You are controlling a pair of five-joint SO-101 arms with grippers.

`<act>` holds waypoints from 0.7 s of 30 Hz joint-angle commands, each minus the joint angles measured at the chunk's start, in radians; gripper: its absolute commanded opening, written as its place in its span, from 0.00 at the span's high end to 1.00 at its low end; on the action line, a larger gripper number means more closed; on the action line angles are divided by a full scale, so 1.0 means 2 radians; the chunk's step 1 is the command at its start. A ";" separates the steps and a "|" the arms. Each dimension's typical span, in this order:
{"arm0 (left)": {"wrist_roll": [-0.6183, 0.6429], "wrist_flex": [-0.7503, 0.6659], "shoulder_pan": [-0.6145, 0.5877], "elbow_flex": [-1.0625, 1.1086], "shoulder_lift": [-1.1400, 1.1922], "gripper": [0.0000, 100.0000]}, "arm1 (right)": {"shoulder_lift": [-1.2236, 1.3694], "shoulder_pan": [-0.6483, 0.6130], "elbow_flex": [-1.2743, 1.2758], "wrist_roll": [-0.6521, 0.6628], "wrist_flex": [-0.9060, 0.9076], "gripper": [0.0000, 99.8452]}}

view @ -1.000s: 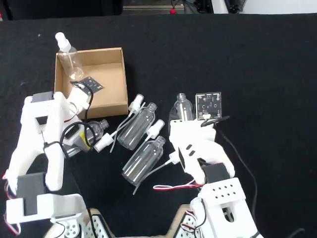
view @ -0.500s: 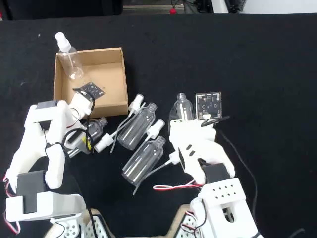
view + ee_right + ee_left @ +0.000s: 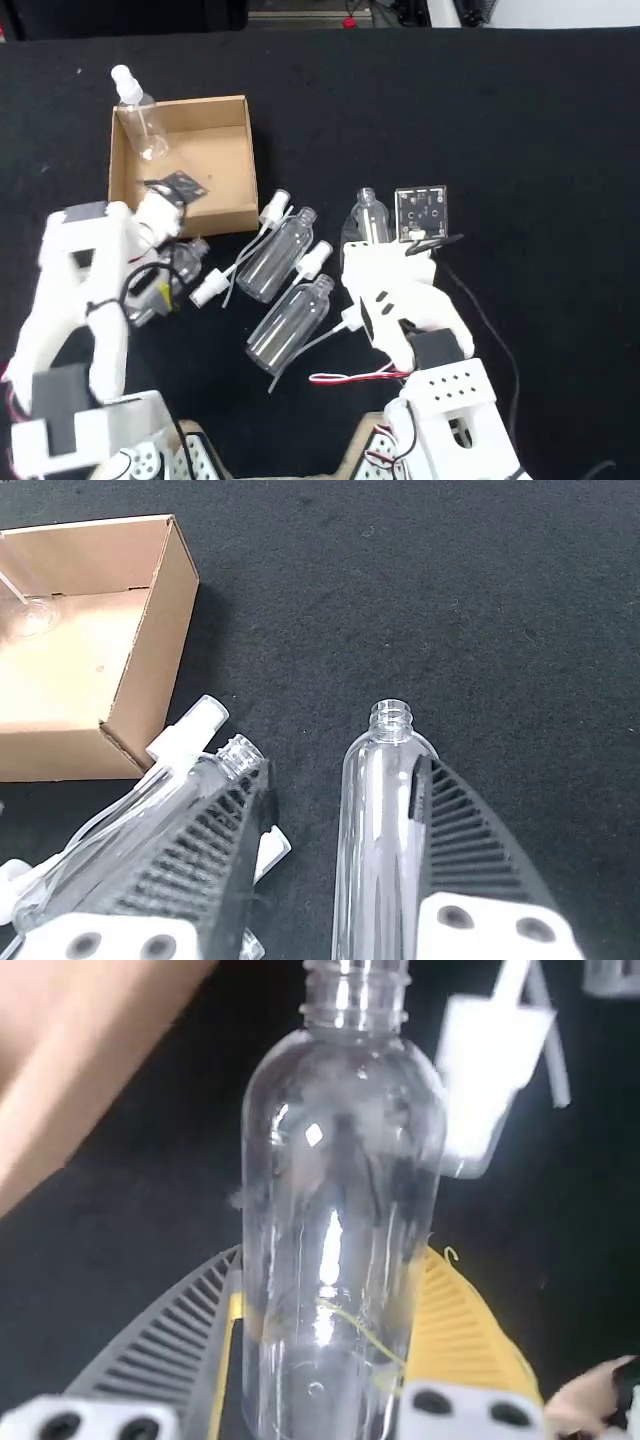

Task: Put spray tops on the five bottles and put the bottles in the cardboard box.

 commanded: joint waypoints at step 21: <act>0.031 -0.110 -0.494 0.154 -0.228 0.70 | -0.007 0.007 -0.012 -0.002 -0.012 0.79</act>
